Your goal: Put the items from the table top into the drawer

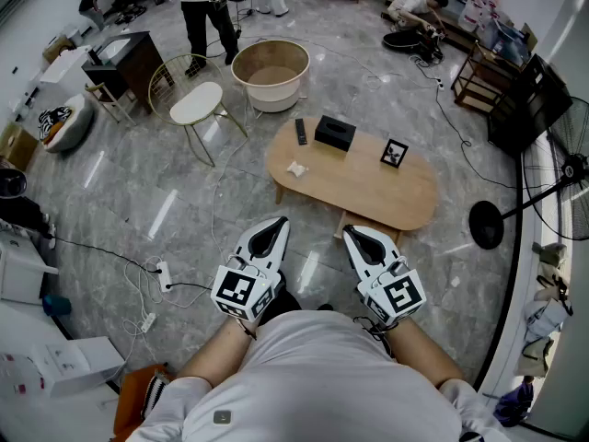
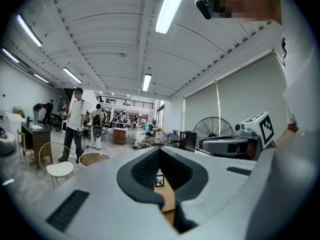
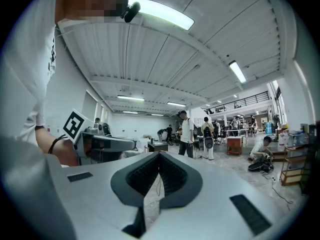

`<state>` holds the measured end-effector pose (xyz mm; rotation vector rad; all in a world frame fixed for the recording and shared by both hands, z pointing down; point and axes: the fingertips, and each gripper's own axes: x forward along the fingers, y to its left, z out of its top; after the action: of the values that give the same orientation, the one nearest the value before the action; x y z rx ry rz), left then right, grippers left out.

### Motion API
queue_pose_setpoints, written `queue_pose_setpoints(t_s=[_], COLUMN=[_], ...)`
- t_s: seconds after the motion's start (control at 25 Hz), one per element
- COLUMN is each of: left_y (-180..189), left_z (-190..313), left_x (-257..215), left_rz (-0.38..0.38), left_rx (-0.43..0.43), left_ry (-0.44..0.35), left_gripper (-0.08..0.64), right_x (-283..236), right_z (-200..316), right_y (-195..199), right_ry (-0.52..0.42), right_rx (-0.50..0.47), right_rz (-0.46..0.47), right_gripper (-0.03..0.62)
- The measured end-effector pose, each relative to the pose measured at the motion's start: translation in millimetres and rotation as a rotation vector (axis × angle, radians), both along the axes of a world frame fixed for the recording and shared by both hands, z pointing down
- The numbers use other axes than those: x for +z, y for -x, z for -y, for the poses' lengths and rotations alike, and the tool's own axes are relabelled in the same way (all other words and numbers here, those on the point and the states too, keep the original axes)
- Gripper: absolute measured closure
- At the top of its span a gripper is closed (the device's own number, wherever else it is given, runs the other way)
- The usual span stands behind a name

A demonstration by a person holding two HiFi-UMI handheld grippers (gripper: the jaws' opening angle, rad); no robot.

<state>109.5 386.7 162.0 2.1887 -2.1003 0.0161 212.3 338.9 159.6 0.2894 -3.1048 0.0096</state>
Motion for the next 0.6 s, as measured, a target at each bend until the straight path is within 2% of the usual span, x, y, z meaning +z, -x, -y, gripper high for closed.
queue_pose_setpoints(t_s=[0.32,0.6], left_y=[39,106], left_z=[10,28], left_x=[9,14], left_rz=[-0.013,-0.015], left_rx=[0.002,0.03], left_ry=[-0.001,0.019], left_gripper=[0.551,0.551], right_x=[6,17], right_z=[9,20], right_y=[37,114], right_ry=[-0.019,0.008], right_rx=[-0.005,-0.036], right_rz=[-0.019,-0.079], right_gripper=[0.571,0.569])
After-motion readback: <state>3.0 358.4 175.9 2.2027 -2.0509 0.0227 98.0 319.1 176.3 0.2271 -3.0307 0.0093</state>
